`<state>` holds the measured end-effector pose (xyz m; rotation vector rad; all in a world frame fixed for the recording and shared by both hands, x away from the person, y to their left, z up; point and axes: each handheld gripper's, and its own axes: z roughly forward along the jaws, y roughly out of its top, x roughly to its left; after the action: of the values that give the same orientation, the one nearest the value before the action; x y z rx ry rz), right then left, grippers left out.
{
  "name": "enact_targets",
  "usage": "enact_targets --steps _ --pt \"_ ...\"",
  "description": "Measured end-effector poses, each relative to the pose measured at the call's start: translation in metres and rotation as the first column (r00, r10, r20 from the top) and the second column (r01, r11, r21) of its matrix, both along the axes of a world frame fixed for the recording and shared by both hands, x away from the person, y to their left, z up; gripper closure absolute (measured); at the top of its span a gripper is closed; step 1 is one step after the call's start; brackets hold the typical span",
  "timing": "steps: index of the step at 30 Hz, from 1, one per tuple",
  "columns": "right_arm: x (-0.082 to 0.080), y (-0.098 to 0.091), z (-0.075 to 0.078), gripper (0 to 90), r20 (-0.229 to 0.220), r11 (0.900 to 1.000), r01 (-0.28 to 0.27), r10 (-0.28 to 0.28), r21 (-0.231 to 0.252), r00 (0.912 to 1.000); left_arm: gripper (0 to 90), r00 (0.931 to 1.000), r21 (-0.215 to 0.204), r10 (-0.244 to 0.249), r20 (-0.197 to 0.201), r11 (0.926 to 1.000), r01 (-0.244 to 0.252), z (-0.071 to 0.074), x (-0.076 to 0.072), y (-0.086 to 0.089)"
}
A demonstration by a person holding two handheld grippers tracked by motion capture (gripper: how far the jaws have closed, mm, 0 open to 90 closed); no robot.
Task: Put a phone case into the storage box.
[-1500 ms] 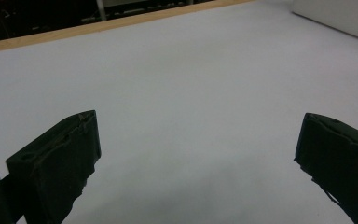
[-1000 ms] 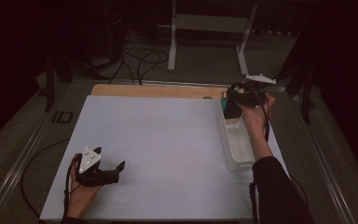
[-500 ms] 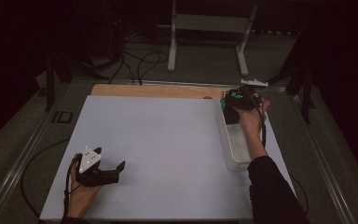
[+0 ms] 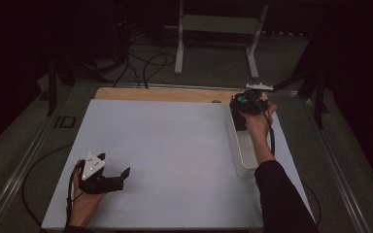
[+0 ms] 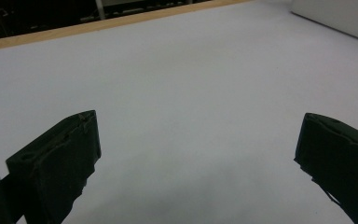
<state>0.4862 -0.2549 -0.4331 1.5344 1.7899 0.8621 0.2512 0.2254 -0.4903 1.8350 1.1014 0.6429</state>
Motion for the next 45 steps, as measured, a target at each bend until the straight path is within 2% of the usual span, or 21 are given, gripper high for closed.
enact_targets --steps 4,5,7,8,12,13,19,27,31,35,38,45 --pt "0.003 0.002 0.000 10.3 -0.002 0.9999 -0.011 0.011 -0.005 0.9999 0.7 1.0000 -0.001 0.000 0.001 1.0000 0.000 0.000 0.000 0.000" --pt "0.004 0.001 0.001 8.6 0.011 0.9996 -0.019 0.019 0.022 0.9998 0.7 1.0000 0.000 0.002 0.001 1.0000 -0.002 0.000 0.000 0.000" --pt "0.005 0.001 0.002 8.5 0.009 0.9994 -0.022 0.022 0.025 0.9997 0.6 1.0000 -0.005 0.003 0.001 1.0000 -0.003 0.000 0.000 0.000" --pt "0.005 0.001 0.003 8.4 0.009 0.9997 -0.023 0.023 0.012 0.9997 0.6 1.0000 -0.004 0.003 0.001 1.0000 -0.003 0.000 0.000 0.000" --pt "0.004 0.000 0.005 8.5 0.017 0.9994 -0.028 0.028 0.018 0.9995 0.6 1.0000 -0.005 0.003 0.002 1.0000 -0.003 0.000 0.000 0.000" --pt "0.002 -0.004 0.009 8.5 0.032 0.9993 -0.016 0.015 0.033 0.9994 0.6 1.0000 -0.005 0.003 0.002 1.0000 -0.003 0.001 0.000 0.000" --pt "-0.003 -0.007 0.012 8.5 0.042 0.9988 -0.021 0.019 0.044 0.9989 0.6 1.0000 -0.002 0.004 0.002 1.0000 -0.004 0.001 0.000 0.000" --pt "-0.020 -0.008 0.024 8.5 0.074 0.9938 -0.078 0.072 0.079 0.9947 0.6 1.0000 0.001 0.003 0.002 1.0000 -0.003 0.001 -0.001 -0.001" --pt "-0.031 -0.001 0.027 8.4 0.093 0.9878 -0.127 0.119 0.089 0.9885 0.6 0.9999 -0.002 0.013 0.004 0.9999 -0.013 0.003 -0.001 0.000" --pt "-0.043 0.006 0.028 8.4 0.086 0.9792 -0.174 0.165 0.104 0.9825 0.6 0.9998 0.002 0.015 0.009 0.9999 -0.015 0.004 -0.001 -0.001" --pt "-0.057 0.012 0.028 8.4 0.099 0.9735 -0.214 0.206 0.081 0.9736 0.6 0.9998 -0.001 0.013 0.016 0.9999 -0.013 0.006 -0.002 -0.001" --pt "-0.089 0.018 0.031 8.4 0.141 0.9531 -0.291 0.277 0.084 0.9504 0.6 0.9997 -0.008 0.014 0.019 0.9999 -0.014 0.009 -0.002 0.001"
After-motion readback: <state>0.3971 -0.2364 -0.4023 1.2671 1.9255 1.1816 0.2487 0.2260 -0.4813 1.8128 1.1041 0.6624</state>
